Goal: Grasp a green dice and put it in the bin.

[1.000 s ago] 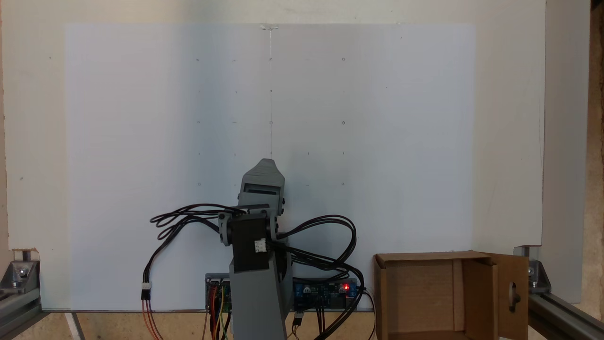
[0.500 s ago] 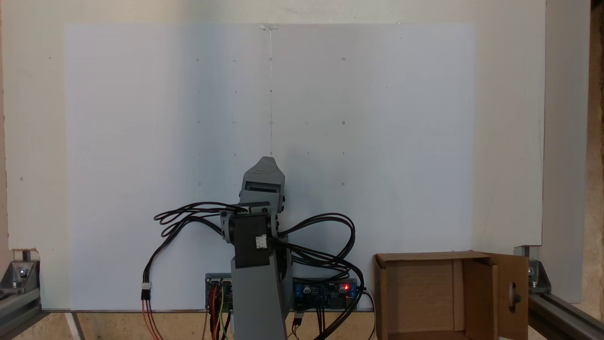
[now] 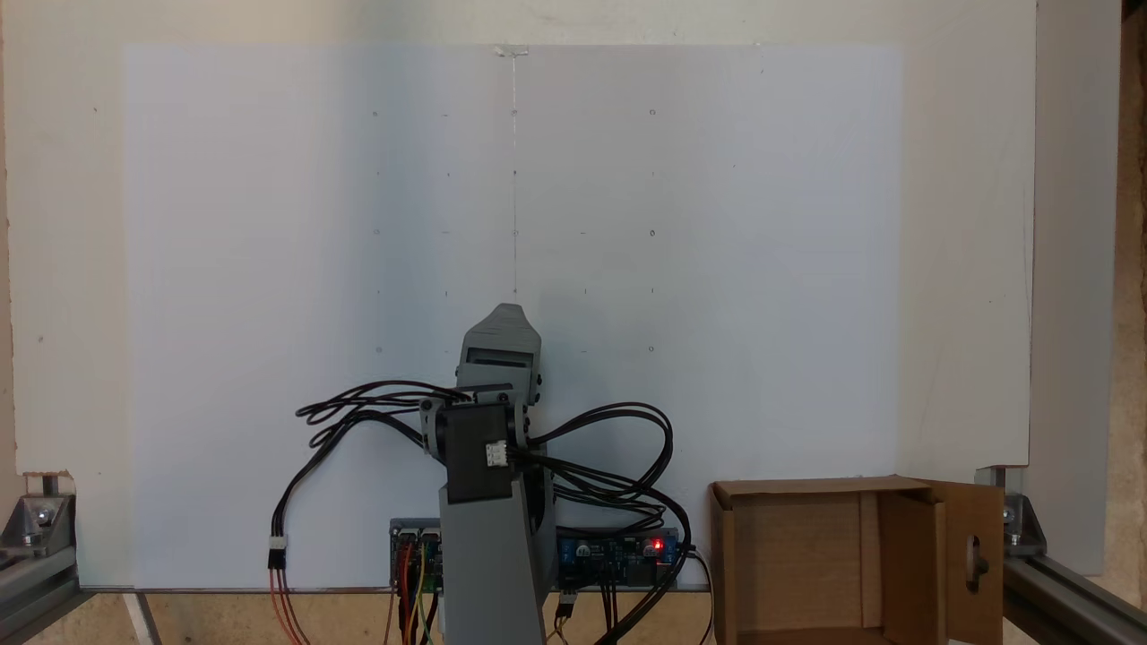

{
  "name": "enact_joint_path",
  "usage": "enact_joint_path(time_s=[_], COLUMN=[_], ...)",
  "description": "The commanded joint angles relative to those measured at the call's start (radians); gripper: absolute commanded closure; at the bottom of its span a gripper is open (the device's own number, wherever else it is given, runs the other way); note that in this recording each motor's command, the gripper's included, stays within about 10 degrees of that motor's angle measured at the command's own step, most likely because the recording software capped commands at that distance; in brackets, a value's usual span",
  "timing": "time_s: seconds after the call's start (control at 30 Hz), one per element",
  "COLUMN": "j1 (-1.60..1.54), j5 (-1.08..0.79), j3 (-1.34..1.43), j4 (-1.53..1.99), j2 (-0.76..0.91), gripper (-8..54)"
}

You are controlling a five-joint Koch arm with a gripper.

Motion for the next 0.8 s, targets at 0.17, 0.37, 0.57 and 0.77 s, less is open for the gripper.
enact_joint_path(time_s=[0.17, 0.37, 0.57, 0.77], j1=[-0.011, -0.011, -0.011, -0.011], j5=[0.037, 0.037, 0.034, 0.037], j3=[0.014, 0.017, 0.043, 0.071], j4=[-0.044, -0.054, -0.121, -0.167], j2=[-0.020, -0.060, -0.112, -0.140], gripper=[2.0, 2.0, 2.0, 2.0])
